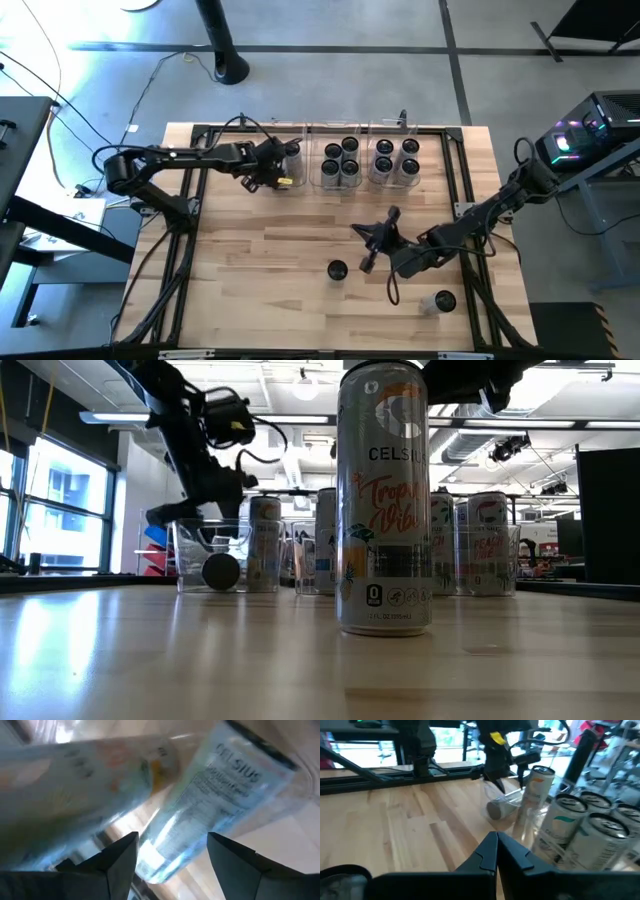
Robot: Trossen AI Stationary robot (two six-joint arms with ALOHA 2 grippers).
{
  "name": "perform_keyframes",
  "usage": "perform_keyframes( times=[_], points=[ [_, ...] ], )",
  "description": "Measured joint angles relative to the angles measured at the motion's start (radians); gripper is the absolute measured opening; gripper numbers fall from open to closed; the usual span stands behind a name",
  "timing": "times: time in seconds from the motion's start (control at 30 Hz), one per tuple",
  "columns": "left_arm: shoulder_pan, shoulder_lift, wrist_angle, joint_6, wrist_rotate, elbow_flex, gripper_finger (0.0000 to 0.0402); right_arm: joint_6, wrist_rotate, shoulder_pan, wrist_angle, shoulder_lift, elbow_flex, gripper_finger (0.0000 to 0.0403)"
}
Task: Sort soda cans
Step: Remove the white-yellow soda can from the left transparent bin
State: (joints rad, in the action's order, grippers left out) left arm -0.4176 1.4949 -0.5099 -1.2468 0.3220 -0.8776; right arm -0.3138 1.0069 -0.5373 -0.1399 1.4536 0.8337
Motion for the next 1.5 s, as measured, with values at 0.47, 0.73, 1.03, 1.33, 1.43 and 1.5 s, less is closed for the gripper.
perform_keyframes(
  times=[0.47,0.73,1.03,1.33,1.43,1.5],
  points=[
    [-0.003,0.097,-0.074,0.073,0.003,-0.095,0.0230,0.000,-0.061,0.014,-0.024,0.000,0.000,0.0000],
    [0.022,0.101,-0.240,0.140,0.003,-0.205,0.0230,0.000,-0.061,0.014,-0.023,0.000,0.000,0.0000],
    [0.006,0.170,-0.290,0.153,0.002,-0.210,0.0230,0.001,-0.073,0.013,-0.019,0.000,0.000,0.0000],
    [0.009,0.218,-0.262,0.114,0.004,-0.228,0.0233,0.003,-0.076,0.017,-0.011,0.000,0.000,0.0000],
    [0.011,0.225,-0.290,0.128,0.017,-0.259,0.0244,0.000,-0.081,0.017,-0.008,0.000,0.000,0.0000],
    [0.021,0.226,-0.326,0.138,0.050,-0.291,0.0250,0.000,-0.088,0.016,-0.008,0.000,0.000,0.0000]
  ],
)
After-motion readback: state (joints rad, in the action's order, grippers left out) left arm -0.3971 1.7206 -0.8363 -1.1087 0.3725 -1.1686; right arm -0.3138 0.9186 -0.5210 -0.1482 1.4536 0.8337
